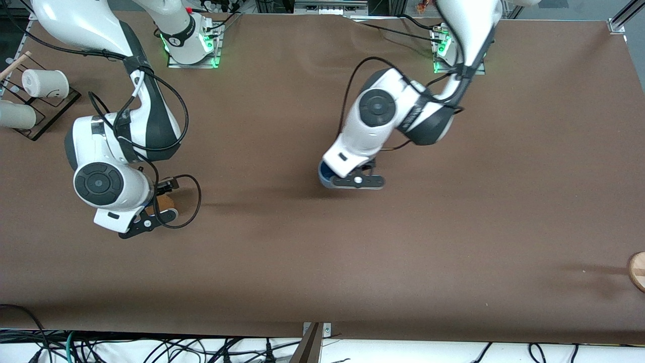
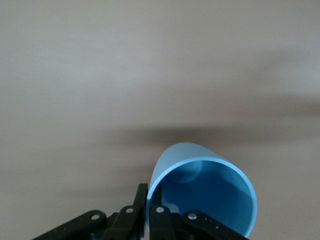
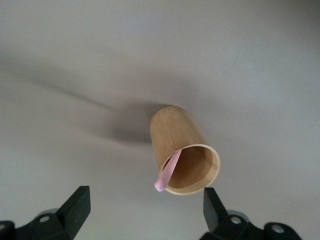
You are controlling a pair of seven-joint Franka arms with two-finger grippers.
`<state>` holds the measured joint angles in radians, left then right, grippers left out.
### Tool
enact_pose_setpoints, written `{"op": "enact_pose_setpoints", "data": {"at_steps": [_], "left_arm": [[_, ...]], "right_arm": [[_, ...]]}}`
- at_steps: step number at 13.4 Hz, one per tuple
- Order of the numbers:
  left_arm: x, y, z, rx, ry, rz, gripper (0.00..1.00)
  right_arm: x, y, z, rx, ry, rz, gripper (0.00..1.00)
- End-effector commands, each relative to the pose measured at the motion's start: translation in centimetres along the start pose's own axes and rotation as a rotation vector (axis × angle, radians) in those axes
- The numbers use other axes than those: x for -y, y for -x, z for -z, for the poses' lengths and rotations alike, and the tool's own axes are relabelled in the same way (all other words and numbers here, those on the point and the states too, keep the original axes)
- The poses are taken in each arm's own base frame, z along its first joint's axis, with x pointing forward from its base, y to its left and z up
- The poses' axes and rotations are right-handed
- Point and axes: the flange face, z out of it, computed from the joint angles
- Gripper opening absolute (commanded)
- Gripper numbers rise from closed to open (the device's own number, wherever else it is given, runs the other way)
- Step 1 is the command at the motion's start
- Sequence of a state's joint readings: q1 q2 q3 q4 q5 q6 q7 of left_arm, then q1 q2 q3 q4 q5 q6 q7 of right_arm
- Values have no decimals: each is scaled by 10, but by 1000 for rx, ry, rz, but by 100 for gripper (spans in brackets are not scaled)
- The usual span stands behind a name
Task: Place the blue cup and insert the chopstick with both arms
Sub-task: 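Carry the blue cup to mid-table and set it down with the left gripper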
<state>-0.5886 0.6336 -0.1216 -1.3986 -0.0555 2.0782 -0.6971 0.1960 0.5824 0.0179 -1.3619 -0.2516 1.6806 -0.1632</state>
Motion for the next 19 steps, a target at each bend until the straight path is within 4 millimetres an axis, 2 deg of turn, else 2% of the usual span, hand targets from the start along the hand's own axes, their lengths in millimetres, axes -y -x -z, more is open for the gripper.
{"op": "enact_pose_setpoints", "data": {"at_steps": [1, 3, 6, 8, 10, 12, 13, 14, 15, 16, 17, 19], "left_arm": [[-42, -4, -22, -18, 5, 55, 0], [-61, 4, -43, -19, 4, 81, 0], [-88, 16, -75, -15, 9, 115, 0], [-96, 19, -86, -34, 15, 128, 0], [-100, 25, -99, -33, 15, 147, 0], [-102, 25, -101, -35, 21, 156, 0], [-102, 25, -100, -36, 22, 161, 0], [-101, 23, -98, -35, 25, 173, 12], [-100, 23, -96, -34, 28, 176, 36], [-100, 22, -92, -36, 32, 177, 62], [-100, 21, -87, -38, 36, 177, 100], [-95, 15, -77, -35, 41, 182, 100]], "right_arm": [[-6, -4, 2, -2, 14, 12, 95], [-7, -5, -2, 4, 12, 4, 80], [-6, -9, -7, 2, 12, 2, 70], [-7, -12, -10, -11, 14, 4, 70], [-8, -13, -10, -19, 14, 3, 65], [-9, -15, -13, -22, 15, 6, 57], [-10, -15, -12, -23, 15, 5, 50], [-11, -14, -12, -22, 16, 4, 46], [-11, -14, -12, -17, 15, 5, 42], [-12, -13, -12, -15, 15, 6, 38], [-14, -12, -12, -12, 17, 2, 34], [-15, -11, -12, -14, 16, 3, 29]]}}
